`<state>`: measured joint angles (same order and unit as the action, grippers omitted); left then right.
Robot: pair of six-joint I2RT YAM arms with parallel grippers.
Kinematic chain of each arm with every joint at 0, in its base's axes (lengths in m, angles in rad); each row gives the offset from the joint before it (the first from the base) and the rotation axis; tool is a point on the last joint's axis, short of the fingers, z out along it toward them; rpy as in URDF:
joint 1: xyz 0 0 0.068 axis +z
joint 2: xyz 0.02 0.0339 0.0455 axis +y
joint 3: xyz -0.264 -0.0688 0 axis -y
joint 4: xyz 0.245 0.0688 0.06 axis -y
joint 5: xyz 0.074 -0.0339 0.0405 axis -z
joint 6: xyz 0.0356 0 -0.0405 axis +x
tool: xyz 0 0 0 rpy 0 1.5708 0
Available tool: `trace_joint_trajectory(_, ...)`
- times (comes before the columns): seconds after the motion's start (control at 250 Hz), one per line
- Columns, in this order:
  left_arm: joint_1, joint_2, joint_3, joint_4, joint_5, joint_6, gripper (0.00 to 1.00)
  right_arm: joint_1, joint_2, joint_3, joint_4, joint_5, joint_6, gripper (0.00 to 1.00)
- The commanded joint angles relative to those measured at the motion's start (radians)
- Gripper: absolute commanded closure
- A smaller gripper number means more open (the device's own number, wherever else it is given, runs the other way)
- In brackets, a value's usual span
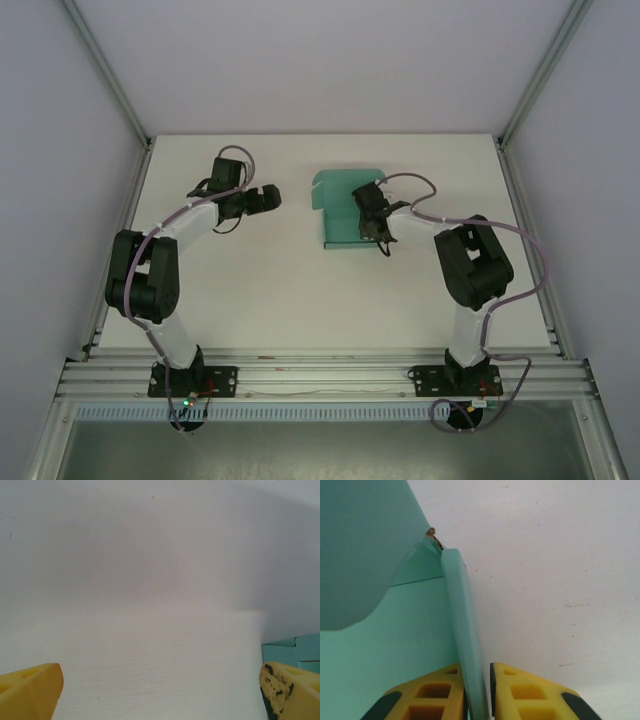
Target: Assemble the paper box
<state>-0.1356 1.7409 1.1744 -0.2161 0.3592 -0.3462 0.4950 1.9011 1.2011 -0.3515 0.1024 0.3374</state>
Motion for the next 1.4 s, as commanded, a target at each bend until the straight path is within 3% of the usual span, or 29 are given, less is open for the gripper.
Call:
trace_joint_trajectory(0.0, -0.005, -0.013, 0.001, -0.002, 0.007, 0.013, 0.0, 0.003, 0.015, 0.013, -0.072, 0.055, -0.055, 0.83)
trace_joint_trajectory(0.264, -0.006, -0.021, -0.01, -0.006, 0.002, 0.021, 0.0, 0.002, 0.102, 0.088, -0.163, 0.08, -0.078, 0.86)
trace_joint_trajectory(0.444, -0.009, -0.031, -0.017, -0.011, -0.013, 0.022, 0.0, 0.002, 0.168, 0.139, -0.261, 0.099, -0.065, 1.0)
trace_joint_trajectory(0.839, -0.024, -0.03, -0.005, -0.042, -0.056, 0.03, 0.0, 0.013, 0.29, 0.23, -0.445, 0.183, -0.046, 1.0)
trace_joint_trajectory(1.207, -0.03, -0.026, 0.012, -0.057, -0.06, 0.036, 0.0, 0.017, 0.206, 0.163, -0.305, 0.092, -0.069, 1.0)
trace_joint_trajectory(1.395, -0.037, -0.03, 0.015, -0.063, -0.061, 0.043, 0.0, 0.018, 0.094, 0.126, -0.216, 0.036, -0.067, 0.68)
